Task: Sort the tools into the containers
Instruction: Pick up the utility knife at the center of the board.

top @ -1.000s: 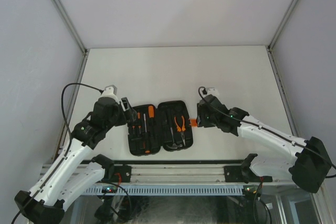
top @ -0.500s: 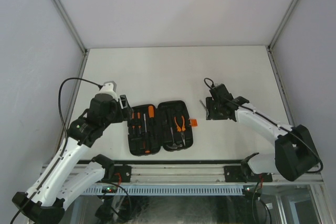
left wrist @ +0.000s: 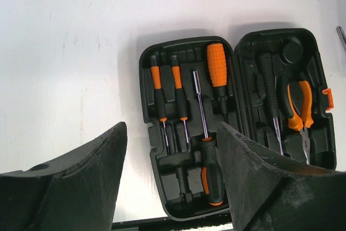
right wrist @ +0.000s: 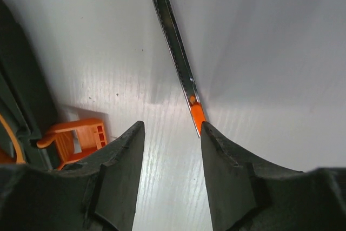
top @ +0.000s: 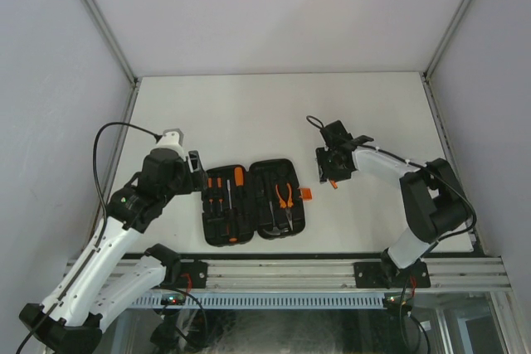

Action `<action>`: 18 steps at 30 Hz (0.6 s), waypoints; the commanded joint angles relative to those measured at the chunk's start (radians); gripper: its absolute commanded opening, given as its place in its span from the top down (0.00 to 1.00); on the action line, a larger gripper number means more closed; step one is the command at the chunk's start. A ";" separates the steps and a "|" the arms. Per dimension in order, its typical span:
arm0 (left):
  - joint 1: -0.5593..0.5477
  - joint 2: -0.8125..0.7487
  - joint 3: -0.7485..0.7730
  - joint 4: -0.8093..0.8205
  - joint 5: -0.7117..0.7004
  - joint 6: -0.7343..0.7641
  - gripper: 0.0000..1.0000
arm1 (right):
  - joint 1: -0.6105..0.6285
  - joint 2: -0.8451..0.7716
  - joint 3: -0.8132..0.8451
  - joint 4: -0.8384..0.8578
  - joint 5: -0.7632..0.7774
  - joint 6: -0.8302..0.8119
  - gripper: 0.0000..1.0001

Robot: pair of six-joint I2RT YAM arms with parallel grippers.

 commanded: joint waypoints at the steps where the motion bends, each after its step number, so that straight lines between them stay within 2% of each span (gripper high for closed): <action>1: 0.005 -0.011 0.017 0.015 -0.021 0.014 0.28 | -0.006 0.043 0.064 0.005 0.020 -0.030 0.55; 10: 0.005 -0.010 0.013 0.018 -0.019 0.013 0.25 | -0.008 0.128 0.101 -0.028 0.047 -0.053 0.59; 18: 0.005 -0.011 0.009 0.024 -0.009 0.013 0.25 | -0.009 0.087 0.102 -0.018 0.047 -0.056 0.61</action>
